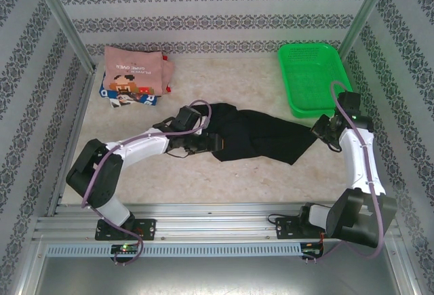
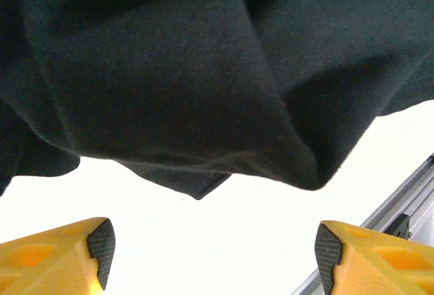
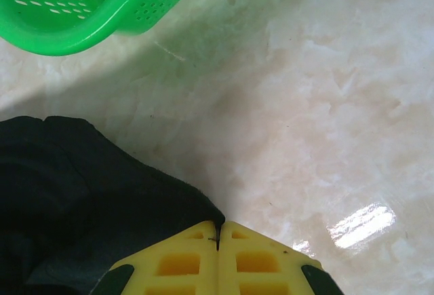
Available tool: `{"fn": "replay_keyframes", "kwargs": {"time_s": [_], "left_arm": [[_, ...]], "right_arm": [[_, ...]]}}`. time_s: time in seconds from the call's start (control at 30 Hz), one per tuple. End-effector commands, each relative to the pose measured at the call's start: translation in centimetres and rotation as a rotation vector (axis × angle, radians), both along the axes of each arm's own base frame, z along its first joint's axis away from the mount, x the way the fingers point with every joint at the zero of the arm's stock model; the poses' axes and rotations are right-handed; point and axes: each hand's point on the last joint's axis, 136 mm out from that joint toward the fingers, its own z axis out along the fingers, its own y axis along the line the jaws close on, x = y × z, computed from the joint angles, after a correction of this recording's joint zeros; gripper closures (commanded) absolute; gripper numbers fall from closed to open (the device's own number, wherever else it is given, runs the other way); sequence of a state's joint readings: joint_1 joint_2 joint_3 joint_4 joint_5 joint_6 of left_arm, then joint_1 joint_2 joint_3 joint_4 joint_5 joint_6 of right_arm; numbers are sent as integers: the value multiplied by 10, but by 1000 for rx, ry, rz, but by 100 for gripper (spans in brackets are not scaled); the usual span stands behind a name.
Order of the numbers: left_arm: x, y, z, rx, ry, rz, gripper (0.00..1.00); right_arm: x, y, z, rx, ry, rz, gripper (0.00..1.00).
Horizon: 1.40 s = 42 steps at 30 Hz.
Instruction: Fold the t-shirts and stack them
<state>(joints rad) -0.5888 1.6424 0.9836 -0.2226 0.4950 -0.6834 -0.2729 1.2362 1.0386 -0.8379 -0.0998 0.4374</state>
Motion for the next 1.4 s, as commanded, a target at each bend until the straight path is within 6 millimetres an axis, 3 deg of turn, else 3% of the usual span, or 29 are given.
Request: {"fn": "replay_keyframes", "kwargs": {"time_s": [0.0,0.17,0.27,0.4,0.5,0.57,0.67,0.8,0.9,1.13,1.23,1.37], "left_arm": [[9,-9,-15,-9,37,39,22],[35,-19,-20,30,10,76,24],[37,-21,-28,59,31,78,32],[38,-14,-30,112,25,74,57],[44,-12,-19,145,5,67,95],[50,-9,1,152,-41,76,100],[61,-11,60,111,-158,76,100],[72,-8,144,73,-310,69,100],[80,1,195,35,-392,84,100],[97,38,278,-13,-538,140,100],[108,53,303,-45,-578,176,100],[122,56,336,-48,-659,160,100]], "right_arm": [[4,0,5,4,-5,22,100],[6,3,7,21,-19,34,100],[6,5,6,26,-22,37,100],[9,8,6,45,-43,42,100],[13,10,9,61,-63,40,100],[17,11,15,68,-85,43,100],[27,17,31,100,-145,56,100],[52,34,84,206,-328,102,100],[69,46,132,283,-462,146,100],[88,60,215,409,-640,211,100],[92,61,233,456,-678,211,100],[101,57,252,520,-735,200,100]]}}
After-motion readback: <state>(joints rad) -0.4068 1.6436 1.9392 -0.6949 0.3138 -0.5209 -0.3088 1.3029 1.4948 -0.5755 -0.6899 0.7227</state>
